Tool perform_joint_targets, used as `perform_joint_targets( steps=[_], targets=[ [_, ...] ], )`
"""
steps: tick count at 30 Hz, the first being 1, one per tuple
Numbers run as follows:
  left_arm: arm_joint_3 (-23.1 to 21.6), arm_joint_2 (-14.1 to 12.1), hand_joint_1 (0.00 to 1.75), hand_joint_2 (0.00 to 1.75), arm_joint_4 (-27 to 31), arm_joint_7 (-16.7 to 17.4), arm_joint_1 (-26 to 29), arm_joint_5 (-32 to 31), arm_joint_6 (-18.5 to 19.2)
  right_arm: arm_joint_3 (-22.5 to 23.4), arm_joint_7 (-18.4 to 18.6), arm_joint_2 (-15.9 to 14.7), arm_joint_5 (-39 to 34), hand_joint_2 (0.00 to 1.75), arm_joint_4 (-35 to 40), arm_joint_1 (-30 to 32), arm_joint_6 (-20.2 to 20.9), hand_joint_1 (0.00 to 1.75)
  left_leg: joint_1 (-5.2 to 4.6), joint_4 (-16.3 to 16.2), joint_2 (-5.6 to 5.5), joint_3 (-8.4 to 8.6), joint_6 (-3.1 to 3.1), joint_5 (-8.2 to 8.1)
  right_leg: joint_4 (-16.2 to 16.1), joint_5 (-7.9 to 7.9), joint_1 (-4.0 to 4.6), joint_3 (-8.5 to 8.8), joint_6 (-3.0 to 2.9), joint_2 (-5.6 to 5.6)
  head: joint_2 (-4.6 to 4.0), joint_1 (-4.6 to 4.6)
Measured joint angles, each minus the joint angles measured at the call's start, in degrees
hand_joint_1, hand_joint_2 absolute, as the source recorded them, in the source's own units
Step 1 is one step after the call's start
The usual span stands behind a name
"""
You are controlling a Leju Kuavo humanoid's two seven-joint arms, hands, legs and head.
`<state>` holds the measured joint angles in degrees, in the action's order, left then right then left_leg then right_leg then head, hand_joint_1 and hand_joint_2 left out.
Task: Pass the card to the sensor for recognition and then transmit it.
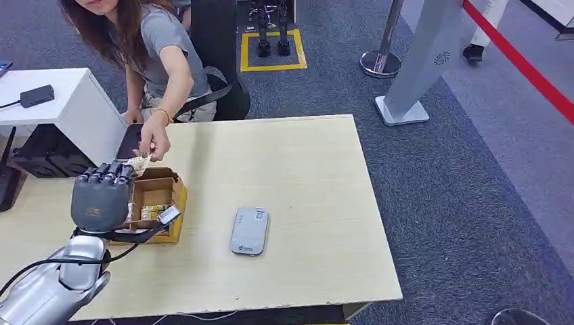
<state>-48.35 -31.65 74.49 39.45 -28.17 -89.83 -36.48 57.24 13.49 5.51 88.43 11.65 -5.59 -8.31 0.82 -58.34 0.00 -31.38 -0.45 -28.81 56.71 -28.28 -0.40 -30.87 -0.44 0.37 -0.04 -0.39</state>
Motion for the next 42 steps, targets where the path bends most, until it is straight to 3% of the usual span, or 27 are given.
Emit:
perform_joint_targets(
  steps=[1,2,11,19,25,31,33,39,42],
  targets=[
    [0.2,0.0,1.75,1.75,0.0,0.0,0.0,0.0,0.0,0.0,0.0,0.0,0.0,1.75,0.0,0.0,0.0,0.0,0.0,0.0,0.0,0.0,0.0,0.0,0.0,0.0,0.0,-0.01,0.0,0.0,0.0,0.0],
    [0.6,-0.2,0.0,1.75,0.0,0.0,0.1,0.0,0.0,0.0,0.0,0.0,0.0,1.75,0.0,0.0,0.0,0.0,0.0,0.0,0.0,-0.01,0.0,0.0,0.0,0.0,0.0,0.0,0.0,0.0,0.0,0.0],
    [3.2,-0.2,0.0,1.75,0.7,-0.5,2.6,0.0,0.0,0.0,0.0,0.0,-0.2,1.75,0.0,0.0,0.0,0.0,-0.01,0.0,0.01,0.01,0.0,0.0,0.0,0.0,-0.01,-0.01,0.0,0.02,0.0,0.0],
    [9.8,1.1,0.0,1.75,3.1,-7.4,7.7,0.0,0.0,0.0,0.0,0.1,-1.0,1.75,0.0,0.0,-0.1,0.0,0.0,0.0,0.03,0.0,0.0,0.0,0.0,0.0,0.0,-0.02,0.0,0.04,0.0,0.02],
    [16.4,0.4,0.0,1.75,7.2,-9.7,13.8,0.0,0.0,0.0,0.3,0.2,-1.1,1.75,0.0,0.2,-0.3,0.0,0.0,0.0,0.03,-0.01,0.0,-0.01,0.0,-0.01,0.0,-0.02,-0.01,0.05,0.0,0.0],
    [24.7,0.0,0.0,1.75,11.6,-17.2,21.6,0.0,0.0,0.0,0.5,0.5,-1.3,1.75,0.0,0.3,-0.5,0.0,0.0,0.0,0.06,-0.01,0.0,-0.01,0.0,-0.02,0.0,-0.04,-0.02,0.08,0.0,0.04],
    [29.0,0.4,0.0,1.75,13.7,-22.5,24.7,0.0,0.0,0.0,0.7,0.5,-1.3,1.75,0.0,0.4,-0.6,0.0,0.0,0.0,0.07,-0.02,0.0,-0.01,0.0,-0.02,0.0,-0.06,-0.02,0.1,0.0,0.0],
    [42.0,4.4,0.0,1.75,18.4,-36.5,31.6,0.1,0.0,0.2,0.7,0.6,-2.1,1.75,0.0,0.4,-1.0,0.0,-0.02,0.0,0.06,-0.03,0.0,-0.02,0.0,-0.02,-0.02,-0.05,-0.01,0.08,0.0,0.0],
    [46.7,6.8,0.0,1.75,20.0,-39.0,33.9,0.1,0.0,0.1,0.9,0.7,-2.0,1.75,0.0,0.5,-1.0,0.0,-0.01,0.0,0.05,-0.04,0.0,-0.01,0.0,-0.02,-0.01,-0.04,-0.01,0.06,0.0,0.0]
  ],
)
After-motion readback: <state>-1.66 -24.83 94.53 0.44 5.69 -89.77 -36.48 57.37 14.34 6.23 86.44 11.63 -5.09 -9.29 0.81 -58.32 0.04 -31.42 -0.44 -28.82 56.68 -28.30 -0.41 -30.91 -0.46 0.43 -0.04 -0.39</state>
